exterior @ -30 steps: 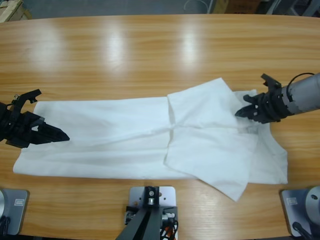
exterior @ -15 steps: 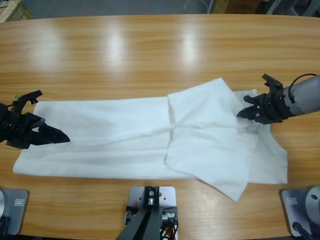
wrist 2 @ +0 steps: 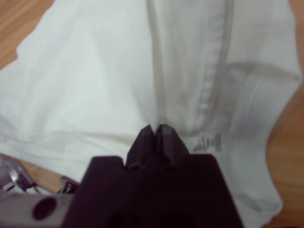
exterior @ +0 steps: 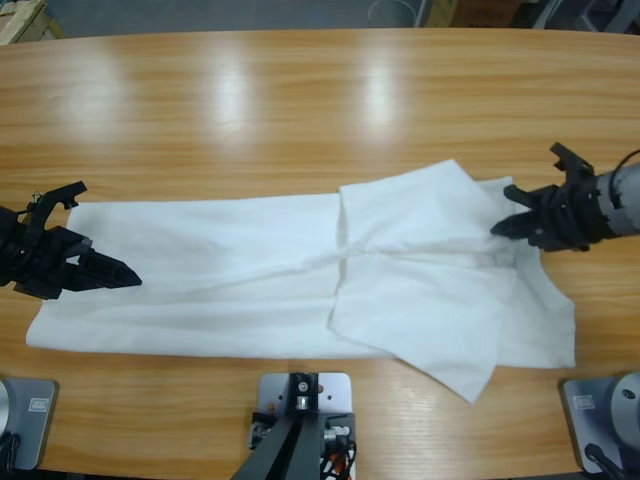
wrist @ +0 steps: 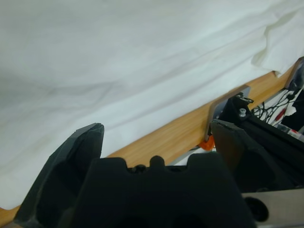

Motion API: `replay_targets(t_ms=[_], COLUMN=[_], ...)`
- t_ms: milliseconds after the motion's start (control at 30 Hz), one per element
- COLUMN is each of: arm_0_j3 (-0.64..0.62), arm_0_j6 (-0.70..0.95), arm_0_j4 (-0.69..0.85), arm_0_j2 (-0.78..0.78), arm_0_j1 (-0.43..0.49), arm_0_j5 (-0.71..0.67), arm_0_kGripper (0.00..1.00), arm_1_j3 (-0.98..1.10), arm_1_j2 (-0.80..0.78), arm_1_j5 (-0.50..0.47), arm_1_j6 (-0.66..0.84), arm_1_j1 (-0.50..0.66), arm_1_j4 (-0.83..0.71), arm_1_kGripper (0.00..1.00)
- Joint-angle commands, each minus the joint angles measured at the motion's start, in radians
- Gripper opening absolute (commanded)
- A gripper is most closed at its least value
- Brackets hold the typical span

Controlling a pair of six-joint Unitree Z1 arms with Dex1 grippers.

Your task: Fold clothes

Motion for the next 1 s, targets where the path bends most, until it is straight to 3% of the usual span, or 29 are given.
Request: replay_targets(t_ms=[33,167,233,333,367,433,633,667,733,767,800,900,933,1000], arm_0_j3=[0.029,0.032,0.035,0.036,0.036,0.036,0.036,0.036,0.036,0.036,0.036,0.042,0.045,0.06], arm_0_j6=[-0.008,-0.008,-0.008,-0.008,-0.008,-0.008,-0.008,-0.008,-0.008,-0.008,-0.008,-0.008,-0.009,-0.04], arm_0_j4=[-0.019,-0.019,-0.019,-0.019,-0.019,-0.019,-0.019,-0.019,-0.019,-0.019,-0.019,-0.019,-0.021,-0.053], arm_0_j2=[0.01,0.0,-0.006,-0.008,-0.008,-0.01,-0.01,-0.011,-0.011,-0.013,-0.016,-0.033,-0.039,-0.043], arm_0_j1=[-0.01,-0.01,-0.01,-0.01,-0.01,-0.013,-0.014,-0.014,-0.014,-0.014,-0.014,-0.014,-0.014,-0.014], arm_0_j5=[-0.009,-0.009,-0.01,-0.011,-0.011,-0.011,-0.011,-0.011,-0.011,-0.011,-0.011,-0.011,-0.01,0.0], arm_0_kGripper=[0.881,0.881,0.88,0.881,0.881,0.881,0.881,0.881,0.88,0.881,0.88,0.862,0.765,0.394], arm_1_j3=[0.04,0.029,0.029,-0.004,-0.017,-0.044,-0.094,-0.109,-0.164,-0.191,-0.211,-0.232,-0.232,-0.231], arm_1_j2=[-0.071,-0.024,-0.024,-0.024,-0.033,-0.055,-0.117,-0.132,-0.156,-0.157,-0.144,-0.085,-0.056,0.0], arm_1_j5=[0.044,0.026,0.003,-0.074,-0.105,-0.176,-0.224,-0.222,-0.207,-0.19,-0.18,-0.161,-0.153,-0.132], arm_1_j6=[0.098,0.148,0.177,0.223,0.233,0.236,0.231,0.215,0.17,0.144,0.099,0.048,0.046,0.043], arm_1_j1=[0.119,0.18,0.181,0.181,0.181,0.177,0.167,0.167,0.167,0.167,0.167,0.174,0.178,0.181], arm_1_j4=[0.094,0.169,0.212,0.298,0.315,0.362,0.405,0.398,0.396,0.396,0.395,0.371,0.361,0.319], arm_1_kGripper=[0.0,0.027,0.299,0.864,0.972,1.0,1.0,0.957,0.508,0.172,0.0,0.0,0.0,0.0])
